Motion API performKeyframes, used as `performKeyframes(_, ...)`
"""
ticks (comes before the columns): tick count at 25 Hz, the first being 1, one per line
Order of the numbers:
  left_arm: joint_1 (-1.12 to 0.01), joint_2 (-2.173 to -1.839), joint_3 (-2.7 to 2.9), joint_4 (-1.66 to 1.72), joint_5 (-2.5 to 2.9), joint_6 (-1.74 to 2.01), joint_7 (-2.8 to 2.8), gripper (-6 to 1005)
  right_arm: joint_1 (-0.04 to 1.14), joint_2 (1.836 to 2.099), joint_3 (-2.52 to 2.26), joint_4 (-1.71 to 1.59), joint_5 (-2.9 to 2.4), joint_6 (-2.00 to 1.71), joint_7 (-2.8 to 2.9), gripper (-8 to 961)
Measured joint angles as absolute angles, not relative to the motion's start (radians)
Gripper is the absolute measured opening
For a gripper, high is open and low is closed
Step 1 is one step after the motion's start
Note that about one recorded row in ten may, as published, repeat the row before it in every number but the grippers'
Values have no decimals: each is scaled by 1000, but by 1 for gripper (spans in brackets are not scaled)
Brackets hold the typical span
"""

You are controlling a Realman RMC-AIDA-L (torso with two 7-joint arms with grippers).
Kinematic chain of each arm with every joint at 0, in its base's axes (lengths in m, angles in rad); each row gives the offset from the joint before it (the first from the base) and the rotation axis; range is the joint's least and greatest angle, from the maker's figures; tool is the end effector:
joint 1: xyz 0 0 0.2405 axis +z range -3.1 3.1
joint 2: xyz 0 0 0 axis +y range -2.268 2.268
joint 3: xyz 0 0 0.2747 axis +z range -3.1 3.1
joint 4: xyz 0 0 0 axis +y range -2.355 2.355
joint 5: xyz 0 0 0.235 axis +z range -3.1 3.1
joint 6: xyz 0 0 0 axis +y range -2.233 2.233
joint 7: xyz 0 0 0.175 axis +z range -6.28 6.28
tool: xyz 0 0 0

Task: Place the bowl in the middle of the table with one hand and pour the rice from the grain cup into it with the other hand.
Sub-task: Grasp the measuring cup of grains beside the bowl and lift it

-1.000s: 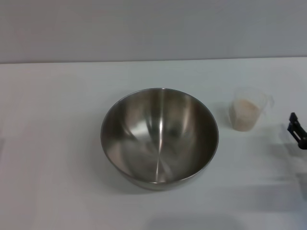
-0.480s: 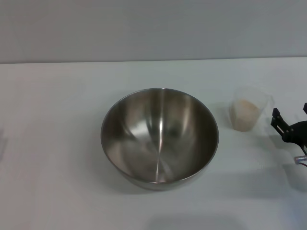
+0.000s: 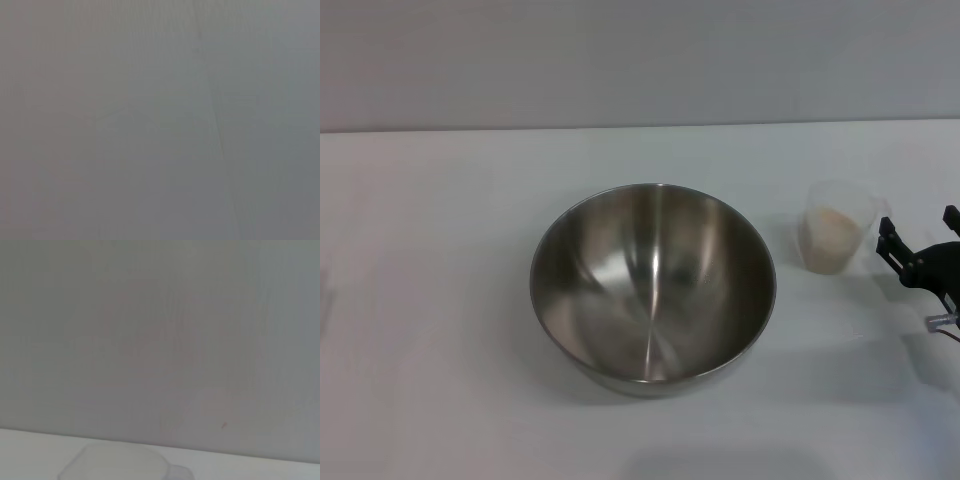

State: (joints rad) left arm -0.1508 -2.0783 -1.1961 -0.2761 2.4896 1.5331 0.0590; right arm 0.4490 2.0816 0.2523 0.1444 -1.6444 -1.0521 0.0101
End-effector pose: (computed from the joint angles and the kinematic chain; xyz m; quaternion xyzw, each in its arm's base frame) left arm -0.3841 0.2855 0.0349 -0.5652 -0.1187 -0.3029 0.7581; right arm 0.3871 0.3653 -0.0641 -0.7144 0.2642 0.2015 0.6158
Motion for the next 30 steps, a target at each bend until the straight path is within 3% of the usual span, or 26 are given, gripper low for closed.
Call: performKeyframes(30, -151, -2079, -1184, -261, 2490, 1531, 58, 815, 506, 2082, 264, 119, -1636, -984, 10, 764)
